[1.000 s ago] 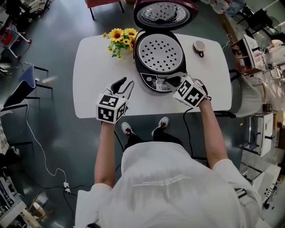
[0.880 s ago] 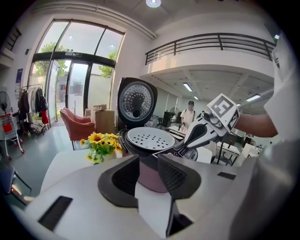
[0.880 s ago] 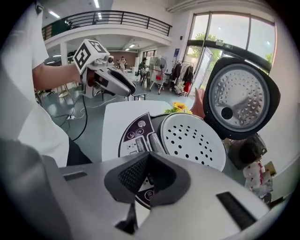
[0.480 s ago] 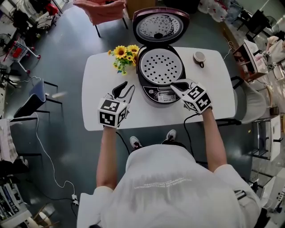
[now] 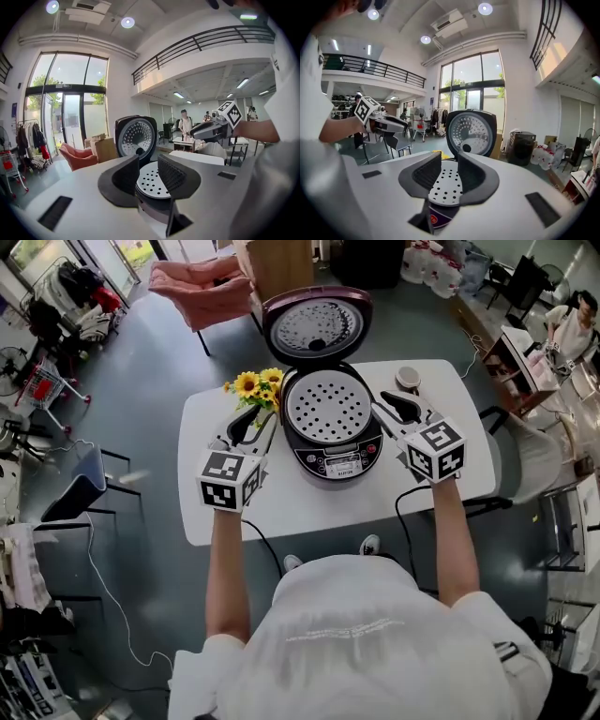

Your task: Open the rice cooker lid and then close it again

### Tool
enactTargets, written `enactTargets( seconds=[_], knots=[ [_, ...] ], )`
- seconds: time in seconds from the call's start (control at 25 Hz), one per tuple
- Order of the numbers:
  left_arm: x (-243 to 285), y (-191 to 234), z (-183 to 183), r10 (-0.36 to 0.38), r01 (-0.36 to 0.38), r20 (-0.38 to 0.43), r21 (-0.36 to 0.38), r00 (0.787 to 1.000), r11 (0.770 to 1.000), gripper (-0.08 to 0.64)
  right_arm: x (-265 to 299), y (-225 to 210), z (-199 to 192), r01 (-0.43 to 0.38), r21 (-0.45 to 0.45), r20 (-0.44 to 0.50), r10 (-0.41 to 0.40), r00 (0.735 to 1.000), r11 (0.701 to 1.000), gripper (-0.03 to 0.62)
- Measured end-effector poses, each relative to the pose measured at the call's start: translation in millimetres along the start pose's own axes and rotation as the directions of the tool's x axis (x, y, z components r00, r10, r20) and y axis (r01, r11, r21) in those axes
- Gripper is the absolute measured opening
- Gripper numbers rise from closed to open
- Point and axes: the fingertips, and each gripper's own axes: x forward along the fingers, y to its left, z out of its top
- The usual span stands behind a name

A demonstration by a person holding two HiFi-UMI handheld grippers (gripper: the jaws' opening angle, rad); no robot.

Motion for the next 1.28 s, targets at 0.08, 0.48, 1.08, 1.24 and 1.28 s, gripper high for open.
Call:
enactTargets(
  seconds=[0.08, 0.48, 1.08, 1.24, 1.28],
  knots=[
    [0, 0, 10, 0.004, -0.004, 0.024, 0.01, 1.0, 1.0, 0.137, -8, -9, 11, 0.037, 0.001, 0.042, -0.037, 0.998, 0.999, 0.129],
    [0, -13, 38, 0.002, -0.004, 0.087, 0.026, 0.996, 1.0, 0.137, -45, -24, 45, 0.112, -0.024, 0.158, -0.106, 0.982, 0.993, 0.208],
    [15, -34, 40, 0.029, -0.03, 0.021, 0.046, 0.999, 0.998, 0.137, -61, -57, 36, 0.098, -0.034, 0.153, -0.092, 0.984, 0.995, 0.206],
    [24, -42, 41, 0.054, -0.054, 0.005, 0.047, 0.999, 0.997, 0.137, -64, -72, 33, 0.079, -0.041, 0.16, -0.072, 0.984, 0.996, 0.201],
    [28, -44, 41, 0.06, -0.06, 0.002, 0.045, 0.998, 0.997, 0.137, -64, -76, 31, 0.075, -0.044, 0.16, -0.067, 0.985, 0.996, 0.199]
  ],
)
